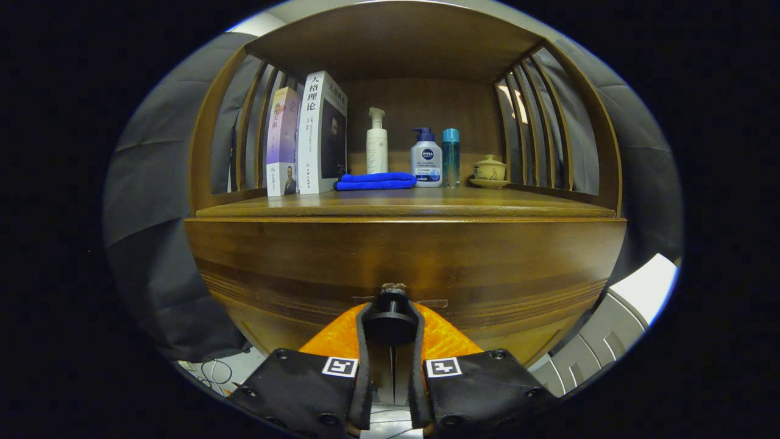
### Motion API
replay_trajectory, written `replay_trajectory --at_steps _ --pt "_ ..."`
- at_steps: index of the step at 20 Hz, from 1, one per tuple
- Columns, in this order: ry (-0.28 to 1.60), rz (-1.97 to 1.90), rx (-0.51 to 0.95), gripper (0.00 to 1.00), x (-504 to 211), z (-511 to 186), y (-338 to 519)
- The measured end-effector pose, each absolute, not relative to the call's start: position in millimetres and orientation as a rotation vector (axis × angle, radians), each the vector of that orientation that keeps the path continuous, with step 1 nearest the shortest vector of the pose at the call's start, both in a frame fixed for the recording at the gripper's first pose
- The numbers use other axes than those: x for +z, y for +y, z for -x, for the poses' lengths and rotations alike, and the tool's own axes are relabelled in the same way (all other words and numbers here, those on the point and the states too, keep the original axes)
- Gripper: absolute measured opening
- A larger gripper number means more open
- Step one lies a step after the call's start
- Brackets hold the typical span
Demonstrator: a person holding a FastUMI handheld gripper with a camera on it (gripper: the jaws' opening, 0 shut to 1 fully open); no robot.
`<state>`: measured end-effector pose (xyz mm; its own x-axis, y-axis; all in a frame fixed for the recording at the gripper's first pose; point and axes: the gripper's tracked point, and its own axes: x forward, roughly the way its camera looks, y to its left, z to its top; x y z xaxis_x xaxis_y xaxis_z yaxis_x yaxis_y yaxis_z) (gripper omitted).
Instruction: Pull open the drawer, take out the items inside it, and place them on the countertop above the cabinet.
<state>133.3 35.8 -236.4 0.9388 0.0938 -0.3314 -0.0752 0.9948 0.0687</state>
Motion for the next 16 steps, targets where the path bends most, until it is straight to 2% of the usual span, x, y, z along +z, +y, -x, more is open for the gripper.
replay_trajectory --at_steps 16 --pt "0.320 -0.027 0.133 0.27 -228 -55 31"
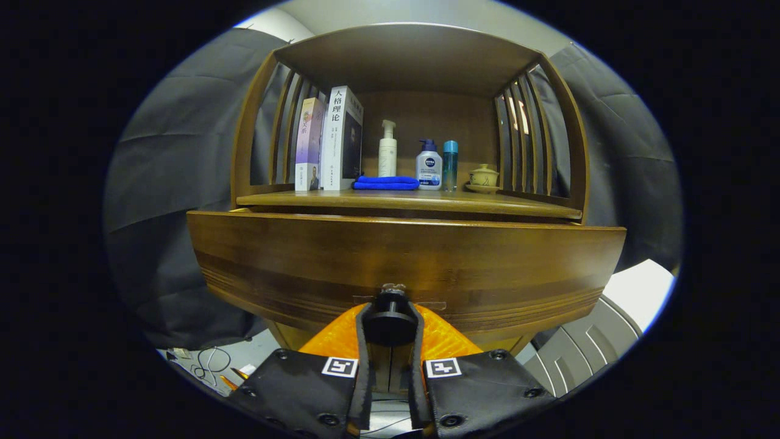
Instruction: Pull open the drawer, take out the items inside it, and place them on the countertop above the cabinet.
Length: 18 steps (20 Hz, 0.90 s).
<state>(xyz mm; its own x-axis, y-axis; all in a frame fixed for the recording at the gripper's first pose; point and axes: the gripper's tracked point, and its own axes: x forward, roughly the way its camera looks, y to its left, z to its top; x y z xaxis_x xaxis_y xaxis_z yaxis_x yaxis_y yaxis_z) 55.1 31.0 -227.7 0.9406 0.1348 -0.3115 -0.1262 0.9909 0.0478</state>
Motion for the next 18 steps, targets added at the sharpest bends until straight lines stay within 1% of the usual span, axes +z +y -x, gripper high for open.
replay_trajectory --at_steps 4,8,18 --pt "0.318 -0.023 0.139 0.27 -227 -41 30" --pt "0.360 -0.030 0.164 0.27 -230 -19 30" --pt "0.367 -0.002 0.216 0.27 -228 20 29"
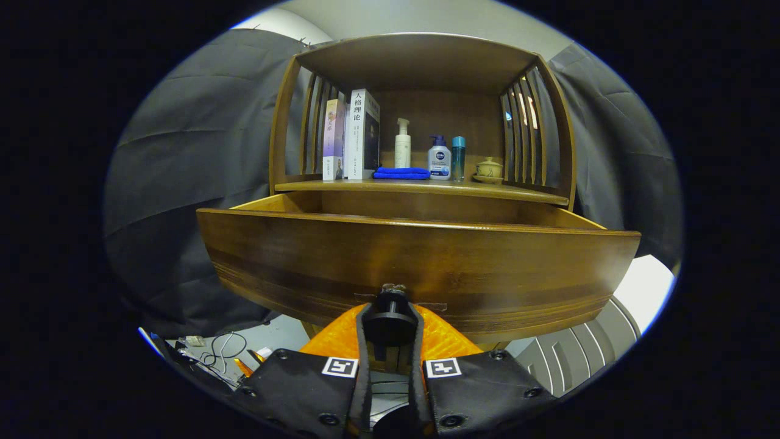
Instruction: Pull open the drawer, take out the items inside it, and place them on the countertop above the cabinet.
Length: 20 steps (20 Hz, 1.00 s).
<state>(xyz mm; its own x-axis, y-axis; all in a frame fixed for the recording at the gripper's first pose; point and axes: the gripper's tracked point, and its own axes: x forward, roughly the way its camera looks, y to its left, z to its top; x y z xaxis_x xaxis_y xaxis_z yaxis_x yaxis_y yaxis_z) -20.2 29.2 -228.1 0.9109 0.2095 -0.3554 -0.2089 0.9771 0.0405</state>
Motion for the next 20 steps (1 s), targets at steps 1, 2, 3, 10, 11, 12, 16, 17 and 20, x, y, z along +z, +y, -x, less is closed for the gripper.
replay_trajectory --at_steps 1,2,3,10,11,12,16,17,20 --pt "0.367 0.006 0.221 0.26 -228 23 30" --pt "0.370 0.012 0.223 0.26 -228 26 30" --pt "0.374 0.011 0.224 0.26 -229 30 30" --pt "0.388 0.003 0.229 0.27 -229 43 34" --pt "0.390 0.001 0.228 0.27 -228 43 33" --pt "0.394 0.000 0.227 0.27 -228 43 33" --pt "0.420 -0.014 0.254 0.38 -230 45 37" --pt "0.434 -0.024 0.266 0.41 -232 47 37" --pt "0.423 -0.027 0.287 0.68 -225 55 38"
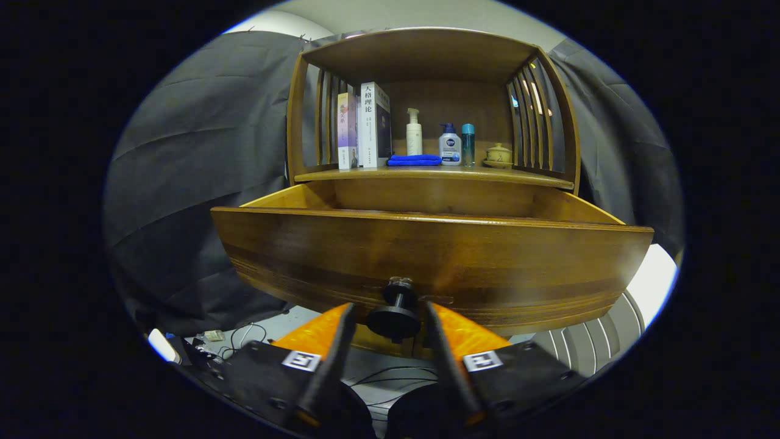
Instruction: Pull open the drawer, take out the items inside it, and place them on the countertop above the cabinet.
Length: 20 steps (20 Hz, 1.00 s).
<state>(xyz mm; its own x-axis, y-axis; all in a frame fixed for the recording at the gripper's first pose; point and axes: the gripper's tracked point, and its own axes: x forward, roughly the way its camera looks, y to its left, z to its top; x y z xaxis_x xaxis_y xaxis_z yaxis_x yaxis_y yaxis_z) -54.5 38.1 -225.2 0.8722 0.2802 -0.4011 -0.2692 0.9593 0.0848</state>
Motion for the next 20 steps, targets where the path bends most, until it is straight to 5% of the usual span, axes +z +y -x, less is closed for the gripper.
replay_trajectory --at_steps 3,20 --pt "0.382 0.032 0.265 1.00 -217 58 27" --pt "0.233 0.018 0.245 0.95 -116 20 9"
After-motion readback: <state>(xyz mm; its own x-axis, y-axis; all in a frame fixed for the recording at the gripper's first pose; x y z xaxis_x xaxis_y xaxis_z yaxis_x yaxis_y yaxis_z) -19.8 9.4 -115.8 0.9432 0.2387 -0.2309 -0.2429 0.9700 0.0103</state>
